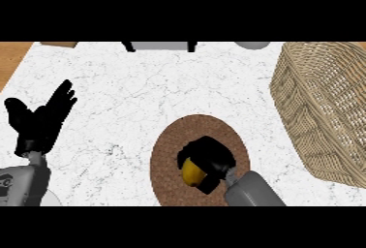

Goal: Pick the lemon from the placemat and place it in the basket

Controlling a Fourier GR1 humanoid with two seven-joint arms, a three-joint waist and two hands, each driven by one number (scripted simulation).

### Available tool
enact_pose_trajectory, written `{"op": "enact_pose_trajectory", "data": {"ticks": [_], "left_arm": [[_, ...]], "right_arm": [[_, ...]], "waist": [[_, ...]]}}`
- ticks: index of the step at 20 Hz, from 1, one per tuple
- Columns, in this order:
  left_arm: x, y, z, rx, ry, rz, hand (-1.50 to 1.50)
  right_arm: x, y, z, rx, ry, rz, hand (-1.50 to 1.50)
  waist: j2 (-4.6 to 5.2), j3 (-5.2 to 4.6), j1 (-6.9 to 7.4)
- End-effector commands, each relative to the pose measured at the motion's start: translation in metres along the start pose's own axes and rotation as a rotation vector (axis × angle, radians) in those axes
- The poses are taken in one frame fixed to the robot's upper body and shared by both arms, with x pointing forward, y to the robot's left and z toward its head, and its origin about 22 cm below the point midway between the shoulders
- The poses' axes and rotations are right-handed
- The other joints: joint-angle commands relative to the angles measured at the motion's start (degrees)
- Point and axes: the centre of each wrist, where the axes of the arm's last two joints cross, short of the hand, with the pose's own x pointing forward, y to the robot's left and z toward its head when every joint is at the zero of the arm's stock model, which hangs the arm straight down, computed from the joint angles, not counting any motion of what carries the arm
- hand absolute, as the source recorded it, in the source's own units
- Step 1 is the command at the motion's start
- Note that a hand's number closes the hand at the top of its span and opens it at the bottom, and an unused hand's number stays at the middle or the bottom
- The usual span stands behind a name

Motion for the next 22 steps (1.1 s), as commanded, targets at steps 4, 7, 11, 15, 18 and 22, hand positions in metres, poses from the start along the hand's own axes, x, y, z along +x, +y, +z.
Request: {"op": "enact_pose_trajectory", "data": {"ticks": [4, 7, 11, 15, 18, 22], "left_arm": [[0.005, 0.011, -0.013, -0.009, 0.008, 0.003, 0.00], [0.010, -0.004, -0.008, -0.016, -0.017, 0.005, 0.00], [0.001, 0.004, 0.000, 0.021, -0.011, 0.005, 0.00], [0.003, -0.002, -0.001, -0.012, -0.021, 0.011, 0.00], [0.011, -0.007, -0.005, -0.040, -0.049, -0.004, 0.00], [0.015, -0.021, -0.010, -0.107, -0.049, -0.015, 0.00]], "right_arm": [[-0.004, 0.026, -0.010, 0.020, -0.028, 0.053, 1.50], [-0.011, -0.005, -0.013, -0.092, 0.214, -0.040, 1.50], [-0.061, -0.041, 0.010, -0.370, 0.693, -0.230, 1.50], [-0.076, -0.067, 0.012, -0.559, 0.989, -0.367, 1.50], [-0.073, -0.100, 0.003, -0.725, 1.120, -0.471, 1.50], [-0.046, -0.155, -0.014, -1.065, 1.087, -0.542, 1.50]], "waist": [[0.17, 0.06, -0.04], [0.45, 0.10, 1.01], [0.83, 0.04, -1.03], [1.39, 0.02, 0.81], [1.67, 0.10, 3.83], [1.97, 0.06, 6.45]]}}
